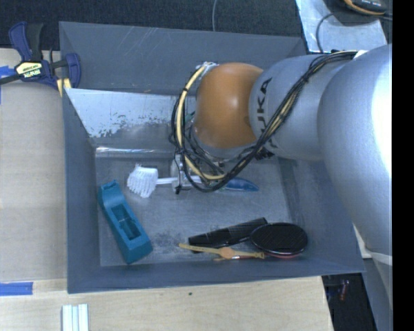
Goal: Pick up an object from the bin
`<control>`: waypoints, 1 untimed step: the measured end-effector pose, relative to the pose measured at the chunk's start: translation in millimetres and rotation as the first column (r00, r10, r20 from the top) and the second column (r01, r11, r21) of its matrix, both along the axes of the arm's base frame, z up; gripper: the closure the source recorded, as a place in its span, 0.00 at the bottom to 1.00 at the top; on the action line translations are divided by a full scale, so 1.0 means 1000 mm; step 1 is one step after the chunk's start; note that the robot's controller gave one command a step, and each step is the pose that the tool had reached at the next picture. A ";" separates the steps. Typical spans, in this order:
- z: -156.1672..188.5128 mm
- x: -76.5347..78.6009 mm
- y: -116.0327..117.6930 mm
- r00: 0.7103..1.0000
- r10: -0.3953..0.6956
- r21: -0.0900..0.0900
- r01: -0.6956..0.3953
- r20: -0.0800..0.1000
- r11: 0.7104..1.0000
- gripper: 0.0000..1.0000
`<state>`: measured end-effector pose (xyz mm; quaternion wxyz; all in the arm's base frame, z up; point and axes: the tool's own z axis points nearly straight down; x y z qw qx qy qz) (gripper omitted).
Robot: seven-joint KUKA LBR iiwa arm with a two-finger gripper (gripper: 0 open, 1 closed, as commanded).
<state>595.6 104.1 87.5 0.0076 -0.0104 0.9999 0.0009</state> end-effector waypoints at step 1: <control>0.000 0.000 0.000 1.000 0.000 0.000 0.000 0.000 1.000 1.00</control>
Offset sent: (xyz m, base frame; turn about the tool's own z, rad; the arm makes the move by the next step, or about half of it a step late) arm -0.0037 -0.0019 0.1414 -0.0468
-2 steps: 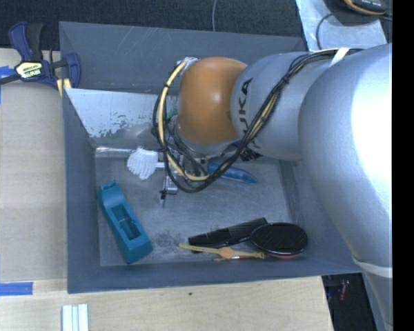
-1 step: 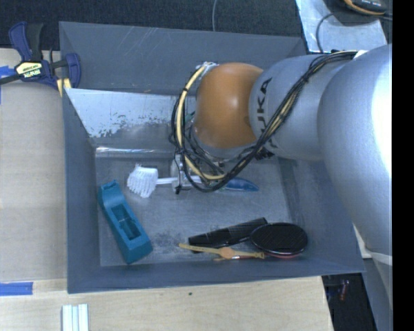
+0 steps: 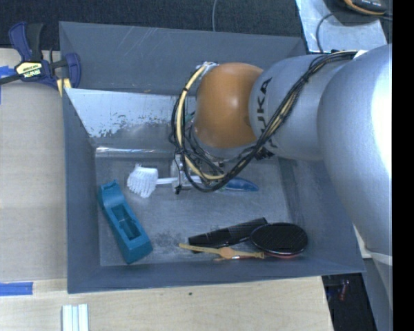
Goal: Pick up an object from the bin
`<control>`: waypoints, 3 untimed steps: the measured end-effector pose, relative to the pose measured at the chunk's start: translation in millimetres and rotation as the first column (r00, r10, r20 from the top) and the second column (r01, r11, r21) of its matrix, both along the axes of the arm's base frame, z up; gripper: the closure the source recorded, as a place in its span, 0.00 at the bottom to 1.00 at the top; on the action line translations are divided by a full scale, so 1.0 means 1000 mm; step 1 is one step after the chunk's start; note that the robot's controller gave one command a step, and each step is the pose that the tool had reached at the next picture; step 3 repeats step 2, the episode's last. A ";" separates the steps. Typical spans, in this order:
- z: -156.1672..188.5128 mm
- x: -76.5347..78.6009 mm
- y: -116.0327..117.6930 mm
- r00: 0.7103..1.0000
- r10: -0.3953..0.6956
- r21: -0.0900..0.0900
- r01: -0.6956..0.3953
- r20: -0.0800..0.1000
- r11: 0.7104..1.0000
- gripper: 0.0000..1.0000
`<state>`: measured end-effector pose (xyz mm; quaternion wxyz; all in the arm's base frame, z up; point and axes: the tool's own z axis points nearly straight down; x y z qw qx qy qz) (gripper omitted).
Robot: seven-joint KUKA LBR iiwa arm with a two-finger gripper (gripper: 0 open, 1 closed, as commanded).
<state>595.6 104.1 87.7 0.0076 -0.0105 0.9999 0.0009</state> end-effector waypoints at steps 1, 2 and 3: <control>0.058 -0.003 -0.001 1.000 0.021 -0.001 -0.021 -0.005 1.000 1.00; 0.134 0.007 0.003 0.999 0.044 -0.001 -0.045 -0.007 0.999 1.00; 0.134 0.007 0.003 0.999 0.044 -0.001 -0.045 -0.007 0.999 1.00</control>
Offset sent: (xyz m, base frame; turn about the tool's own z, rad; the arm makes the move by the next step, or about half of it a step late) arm 0.0102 0.0058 0.1496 -0.0527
